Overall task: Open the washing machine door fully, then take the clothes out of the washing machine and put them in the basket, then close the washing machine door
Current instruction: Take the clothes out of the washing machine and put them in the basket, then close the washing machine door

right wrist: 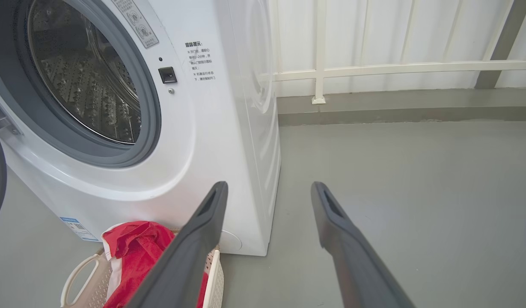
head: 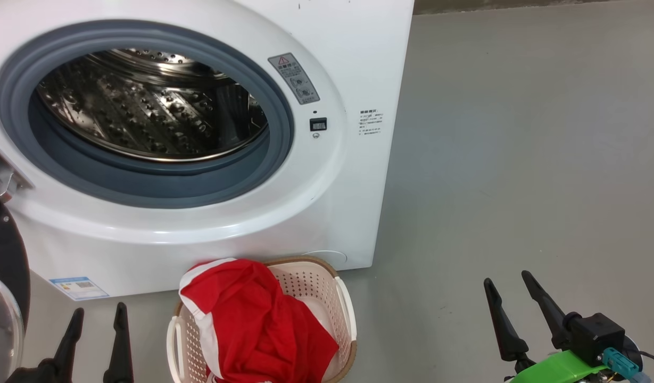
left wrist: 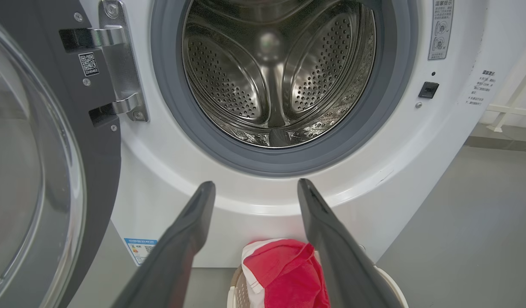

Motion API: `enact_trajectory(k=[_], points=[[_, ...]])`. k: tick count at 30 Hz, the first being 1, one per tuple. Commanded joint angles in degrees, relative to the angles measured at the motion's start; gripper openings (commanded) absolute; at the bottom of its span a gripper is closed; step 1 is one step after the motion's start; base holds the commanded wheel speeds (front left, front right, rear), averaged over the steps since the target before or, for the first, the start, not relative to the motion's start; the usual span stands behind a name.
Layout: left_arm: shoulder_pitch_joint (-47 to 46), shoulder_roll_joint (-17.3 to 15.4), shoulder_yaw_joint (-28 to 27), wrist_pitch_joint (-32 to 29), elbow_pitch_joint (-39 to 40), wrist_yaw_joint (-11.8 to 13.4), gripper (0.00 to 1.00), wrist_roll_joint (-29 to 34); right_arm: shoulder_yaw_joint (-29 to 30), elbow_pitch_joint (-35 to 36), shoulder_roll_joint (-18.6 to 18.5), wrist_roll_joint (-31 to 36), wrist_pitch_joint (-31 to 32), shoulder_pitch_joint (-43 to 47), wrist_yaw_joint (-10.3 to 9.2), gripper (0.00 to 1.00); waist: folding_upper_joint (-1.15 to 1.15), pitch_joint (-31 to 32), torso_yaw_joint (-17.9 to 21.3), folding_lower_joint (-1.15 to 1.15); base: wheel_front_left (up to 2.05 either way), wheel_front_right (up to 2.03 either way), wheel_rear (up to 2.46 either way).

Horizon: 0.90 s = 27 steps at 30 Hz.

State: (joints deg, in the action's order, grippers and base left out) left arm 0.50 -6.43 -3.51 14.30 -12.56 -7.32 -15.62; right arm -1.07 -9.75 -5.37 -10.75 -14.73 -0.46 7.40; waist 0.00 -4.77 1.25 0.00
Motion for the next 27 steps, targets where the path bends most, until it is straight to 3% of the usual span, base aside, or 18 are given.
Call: enact_trajectory(k=[1, 27], points=[[-0.5, -0.8, -2.3, 0.7, 1.7, -0.2, 1.0, 0.7, -1.3, 1.6, -0.3, -0.4, -0.3, 0.0, 0.09, 1.0, 0.0, 0.0, 0.0, 0.0, 0.0, 0.0, 0.0], [-1.2, -0.2, -2.3, 0.7, 1.5, -0.2, 1.0, 2.6, -1.4, 1.4, -0.2, -0.2, -0.3, -0.5, 0.09, 1.0, 0.0, -0.3, 0.3, 0.0, -0.05, 0.05, 0.0]])
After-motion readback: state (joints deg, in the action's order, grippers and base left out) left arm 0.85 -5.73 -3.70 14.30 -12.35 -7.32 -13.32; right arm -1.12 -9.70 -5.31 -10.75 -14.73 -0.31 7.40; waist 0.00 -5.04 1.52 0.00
